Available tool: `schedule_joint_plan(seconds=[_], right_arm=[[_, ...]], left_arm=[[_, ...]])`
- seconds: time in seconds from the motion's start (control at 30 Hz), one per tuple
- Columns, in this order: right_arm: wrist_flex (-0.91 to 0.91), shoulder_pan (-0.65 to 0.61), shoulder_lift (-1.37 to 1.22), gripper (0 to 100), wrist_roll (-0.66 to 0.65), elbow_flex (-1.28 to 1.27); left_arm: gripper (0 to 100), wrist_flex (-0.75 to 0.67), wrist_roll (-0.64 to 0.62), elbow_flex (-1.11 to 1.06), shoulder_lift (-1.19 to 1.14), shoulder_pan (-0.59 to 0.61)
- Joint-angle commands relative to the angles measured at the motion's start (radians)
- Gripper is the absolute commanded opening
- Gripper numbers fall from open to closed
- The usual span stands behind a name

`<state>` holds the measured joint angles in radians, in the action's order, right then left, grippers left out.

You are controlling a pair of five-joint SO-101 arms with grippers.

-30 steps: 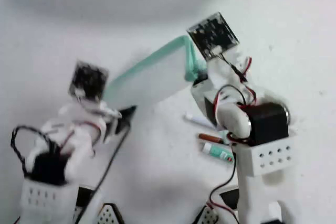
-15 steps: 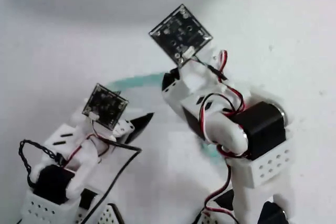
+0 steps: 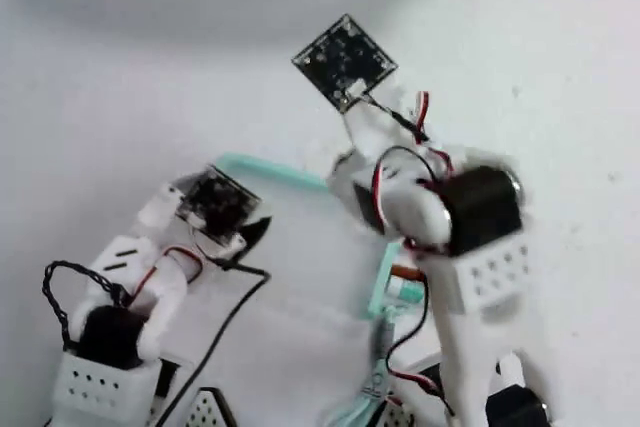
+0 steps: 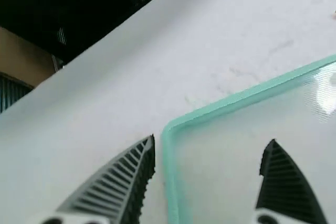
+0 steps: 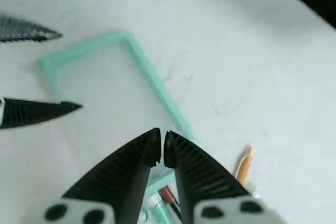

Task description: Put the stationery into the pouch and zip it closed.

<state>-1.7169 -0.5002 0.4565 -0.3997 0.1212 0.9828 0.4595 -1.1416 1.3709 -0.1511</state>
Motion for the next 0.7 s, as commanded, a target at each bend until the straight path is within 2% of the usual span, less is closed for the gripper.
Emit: schedule_joint_plan(seconds=[0.0, 0.07, 0.23, 0.37, 0.5, 0.6, 0.67], right_arm=[[0.005, -0.042, 0.047, 1.8, -0.118, -0.242], [0.005, -0.077, 0.122, 1.8, -0.161, -0.387], [0.007, -0.082, 0.354, 1.7, -0.164, -0.767], [0.031, -0.001, 0.473, 1.7, -0.167, -0.812], [0.082, 0.067, 0.449, 1.7, -0.199, -0.855], [0.097, 0.128, 0.331, 1.7, -0.267, -0.861], [0.151, 0.176, 0.219, 1.7, -0.264, -0.847]], left_arm=[[32, -0.087, -0.181, -0.071, 0.016, 0.091], [32, -0.133, -0.216, -0.118, 0.016, 0.114], [32, -0.213, -0.222, -0.210, 0.016, 0.130], [32, -0.252, -0.224, -0.238, 0.016, 0.130], [32, -0.259, -0.183, -0.261, 0.015, 0.091], [32, -0.247, -0.158, -0.261, 0.015, 0.082], [32, -0.247, -0.170, -0.258, 0.015, 0.096]])
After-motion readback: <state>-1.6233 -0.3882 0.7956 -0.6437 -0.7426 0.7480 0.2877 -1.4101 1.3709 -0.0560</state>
